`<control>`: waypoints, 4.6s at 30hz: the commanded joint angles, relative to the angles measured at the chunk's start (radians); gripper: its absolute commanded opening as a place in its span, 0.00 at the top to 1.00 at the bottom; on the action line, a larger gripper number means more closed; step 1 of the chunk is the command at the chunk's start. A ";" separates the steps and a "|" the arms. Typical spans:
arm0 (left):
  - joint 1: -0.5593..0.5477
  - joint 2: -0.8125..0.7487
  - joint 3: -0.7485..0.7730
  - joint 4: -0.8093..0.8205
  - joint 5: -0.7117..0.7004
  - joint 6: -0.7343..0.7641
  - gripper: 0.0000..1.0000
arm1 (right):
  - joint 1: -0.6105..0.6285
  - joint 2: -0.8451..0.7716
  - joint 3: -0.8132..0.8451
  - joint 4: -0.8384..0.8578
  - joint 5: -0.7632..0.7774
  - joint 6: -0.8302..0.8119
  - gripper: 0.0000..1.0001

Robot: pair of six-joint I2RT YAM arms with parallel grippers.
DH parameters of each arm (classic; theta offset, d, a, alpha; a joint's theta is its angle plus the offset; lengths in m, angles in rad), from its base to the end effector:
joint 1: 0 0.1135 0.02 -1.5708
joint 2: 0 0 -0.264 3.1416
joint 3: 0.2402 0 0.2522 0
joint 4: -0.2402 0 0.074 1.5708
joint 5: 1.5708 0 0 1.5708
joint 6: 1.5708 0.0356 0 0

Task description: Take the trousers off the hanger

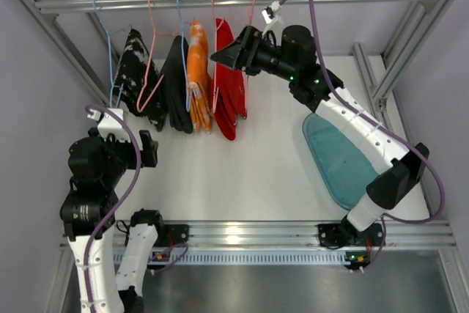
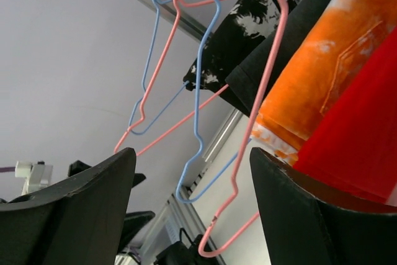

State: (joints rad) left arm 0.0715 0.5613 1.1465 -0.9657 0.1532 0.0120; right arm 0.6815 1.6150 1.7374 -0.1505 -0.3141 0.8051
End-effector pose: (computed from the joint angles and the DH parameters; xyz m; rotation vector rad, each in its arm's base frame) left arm 0.0692 -0.0005 0.3988 0.0432 1.9473 -0.0942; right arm 0.2845 0.2450 0.4637 -0.1623 1.7795 1.3679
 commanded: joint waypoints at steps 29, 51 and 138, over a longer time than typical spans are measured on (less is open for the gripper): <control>0.004 0.008 0.036 -0.024 0.089 0.032 0.02 | 0.082 0.204 0.106 0.256 0.138 0.226 0.66; 0.004 0.025 0.062 0.054 0.178 -0.072 0.01 | 0.070 0.134 0.083 0.575 -0.040 0.186 1.00; -0.619 0.626 0.064 1.326 0.421 -0.981 0.27 | -0.022 -0.480 -0.467 0.434 -0.358 -0.087 1.00</control>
State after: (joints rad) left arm -0.5404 1.1835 1.2152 0.2695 0.6044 -0.9241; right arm 0.6643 1.1603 1.2095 0.0208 -0.6659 0.7921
